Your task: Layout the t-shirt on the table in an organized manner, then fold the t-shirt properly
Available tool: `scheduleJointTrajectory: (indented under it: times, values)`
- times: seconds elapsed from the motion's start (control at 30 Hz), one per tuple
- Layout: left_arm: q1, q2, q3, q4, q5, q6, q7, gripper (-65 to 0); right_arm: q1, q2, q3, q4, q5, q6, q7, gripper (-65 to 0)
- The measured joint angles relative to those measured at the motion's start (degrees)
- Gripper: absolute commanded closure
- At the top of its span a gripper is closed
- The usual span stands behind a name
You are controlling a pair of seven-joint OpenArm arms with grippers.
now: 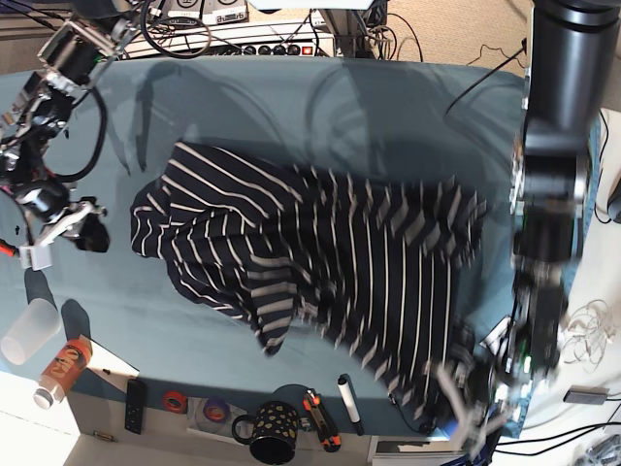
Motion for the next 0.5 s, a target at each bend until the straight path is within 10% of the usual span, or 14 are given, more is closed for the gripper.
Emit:
scheduleJointTrajectory:
  times: [0.07, 0.2, 0.3, 0.5]
  values:
    - [-1.9, 0.0, 0.0, -1.8, 0.0, -1.9, -0.1, -3.0, 0.0, -0.3, 0.0, 0.0, -1.7, 0.0, 0.1, -16.0]
    - [-2.6, -0.8, 0.0, -2.1, -0.5, -8.0, -0.2, -31.2, 0.0, -0.3, 0.0, 0.0, -4.3, 0.0, 0.3, -16.0]
    - [-2.6, -0.8, 0.0, -2.2, -1.8, -6.9, 0.5, -31.5, 0.0, -0.3, 0.0, 0.0, -5.4, 0.0, 0.2, -16.0]
    - [-2.6, -1.9, 0.0, 0.9, -25.7, -10.4, 22.8, -24.4, -0.1, -0.3, 0.0, 0.0, -4.8, 0.0, -0.4, -16.0]
